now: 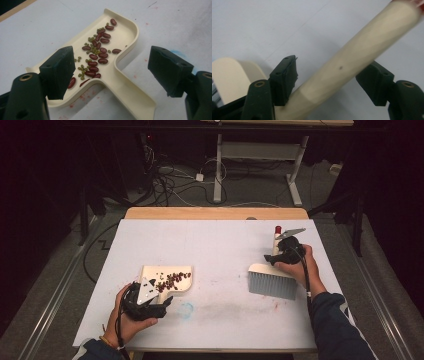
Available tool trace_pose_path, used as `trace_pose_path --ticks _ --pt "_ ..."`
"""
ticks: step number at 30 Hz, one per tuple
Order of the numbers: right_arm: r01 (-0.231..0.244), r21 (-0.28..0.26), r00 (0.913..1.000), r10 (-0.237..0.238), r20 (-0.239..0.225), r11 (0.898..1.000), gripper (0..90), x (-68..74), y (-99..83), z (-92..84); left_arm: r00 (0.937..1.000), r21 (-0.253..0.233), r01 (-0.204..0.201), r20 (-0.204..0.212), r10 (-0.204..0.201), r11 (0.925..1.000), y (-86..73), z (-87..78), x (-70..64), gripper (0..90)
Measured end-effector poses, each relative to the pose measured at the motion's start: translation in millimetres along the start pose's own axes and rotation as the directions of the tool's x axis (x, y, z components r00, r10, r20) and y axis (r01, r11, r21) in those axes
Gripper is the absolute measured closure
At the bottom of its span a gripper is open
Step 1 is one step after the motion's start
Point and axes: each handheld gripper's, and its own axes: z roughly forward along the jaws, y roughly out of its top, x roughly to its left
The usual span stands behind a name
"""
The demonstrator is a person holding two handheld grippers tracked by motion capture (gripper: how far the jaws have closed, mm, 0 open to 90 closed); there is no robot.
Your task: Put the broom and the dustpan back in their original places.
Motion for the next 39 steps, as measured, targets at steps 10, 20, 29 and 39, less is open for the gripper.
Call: trace_pose_path --ticks 10,20,29,39 --pt "-0.058 -0.167 0.9983 0.058 -0.001 0.984 29.7 1.7 9.4 -15.4 0.9997 -0.032 -0.021 -0.008 0.021 0.9993 2.4 -2.7 -0.5 20.5" --pt "-0.087 -0.268 0.9961 0.086 -0.017 0.959 30.5 13.4 5.9 -34.0 0.9993 -0.044 -0.038 -0.008 0.037 0.9983 -0.3 -5.4 -3.6 19.2" --pt "-0.067 -0.321 0.9969 0.077 0.016 0.945 27.2 26.4 4.8 -50.8 0.9987 -0.055 -0.049 -0.017 0.048 0.9973 -0.7 -6.7 -9.9 17.5" --pt "-0.056 -0.365 0.9961 0.077 0.044 0.929 19.1 35.6 7.0 -64.9 0.998 -0.047 -0.056 -0.033 0.054 0.9973 -1.5 -6.0 -10.5 16.8"
